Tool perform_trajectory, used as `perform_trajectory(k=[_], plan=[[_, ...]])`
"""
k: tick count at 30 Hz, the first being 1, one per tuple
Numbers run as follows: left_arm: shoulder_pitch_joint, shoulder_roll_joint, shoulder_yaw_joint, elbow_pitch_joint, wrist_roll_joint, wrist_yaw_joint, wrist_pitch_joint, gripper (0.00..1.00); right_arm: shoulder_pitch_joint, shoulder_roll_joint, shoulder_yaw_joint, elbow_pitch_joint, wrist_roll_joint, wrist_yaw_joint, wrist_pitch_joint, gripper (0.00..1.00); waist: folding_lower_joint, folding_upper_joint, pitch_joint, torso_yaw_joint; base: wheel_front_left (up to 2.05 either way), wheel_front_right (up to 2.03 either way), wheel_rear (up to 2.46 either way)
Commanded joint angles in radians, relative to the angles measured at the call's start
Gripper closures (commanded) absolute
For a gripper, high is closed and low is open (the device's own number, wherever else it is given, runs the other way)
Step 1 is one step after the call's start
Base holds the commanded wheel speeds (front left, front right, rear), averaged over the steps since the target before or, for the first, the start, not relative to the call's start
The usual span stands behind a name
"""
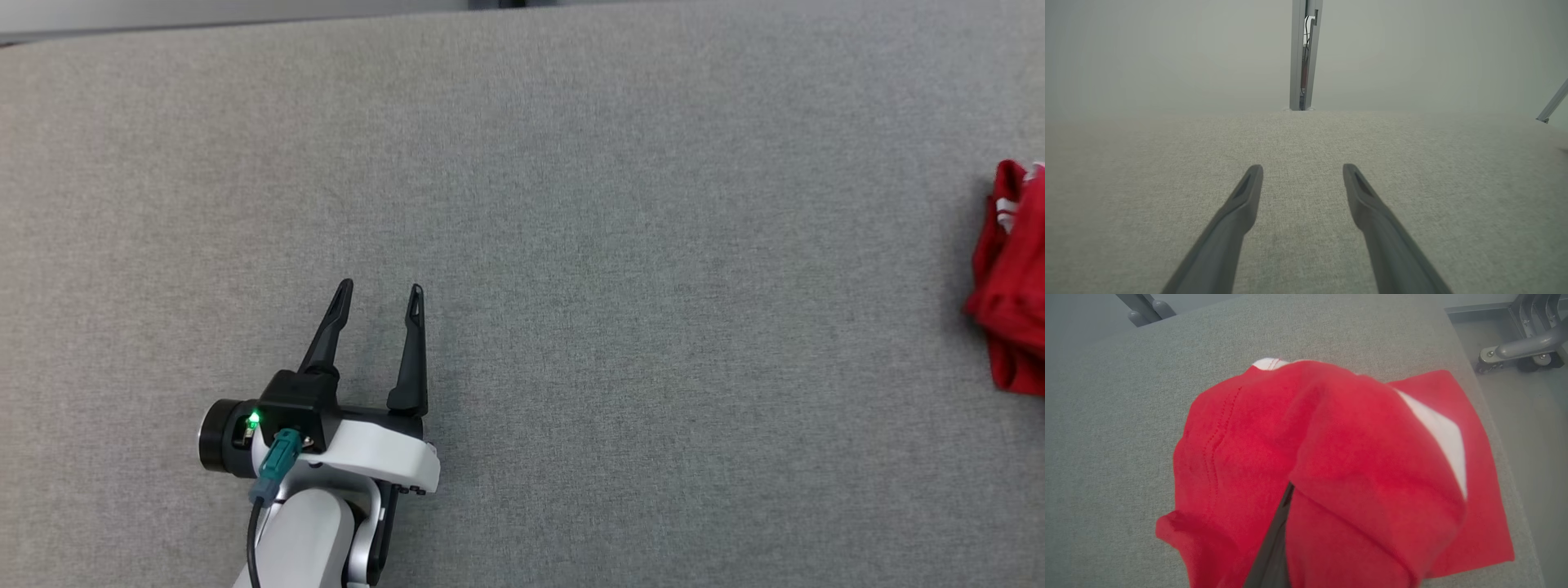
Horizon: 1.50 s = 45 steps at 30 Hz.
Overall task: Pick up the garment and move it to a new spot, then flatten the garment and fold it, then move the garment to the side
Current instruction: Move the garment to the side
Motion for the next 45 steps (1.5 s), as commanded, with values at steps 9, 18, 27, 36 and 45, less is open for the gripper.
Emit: perform_trajectory(k=[9, 18, 27, 36, 45], plan=[[-0.065, 0.004, -0.019, 0.003, -0.004, -0.002, -0.003, 0.00, -0.025, -0.068, 0.059, 0.100, -0.204, 0.000, -0.113, 1.00, 0.0000, 0.0000, 0.108, 0.032, 0.00, 0.00, 0.00], [-0.089, 0.004, -0.039, 0.004, -0.015, 0.010, -0.003, 0.00, -0.059, -0.058, 0.124, 0.144, -0.244, 0.000, -0.160, 1.00, 0.0000, 0.0000, 0.143, 0.047, 0.00, 0.00, 0.00], [-0.099, 0.004, -0.040, 0.018, -0.020, 0.013, -0.003, 0.00, -0.092, -0.027, 0.186, 0.182, -0.224, 0.002, -0.175, 0.00, 0.0000, 0.0000, 0.127, 0.042, 0.00, 0.00, 0.00], [-0.065, 0.004, -0.036, 0.022, -0.034, 0.011, -0.003, 0.00, -0.128, -0.067, 0.240, 0.218, -0.225, 0.000, -0.135, 0.00, 0.0000, 0.0000, 0.052, 0.036, 0.00, 0.00, 0.00], [-0.030, 0.005, -0.021, 0.018, -0.048, 0.015, -0.003, 0.00, -0.185, -0.124, 0.265, 0.262, -0.243, 0.000, -0.023, 0.00, 0.0000, 0.0000, -0.024, 0.045, 0.00, 0.00, 0.00]])
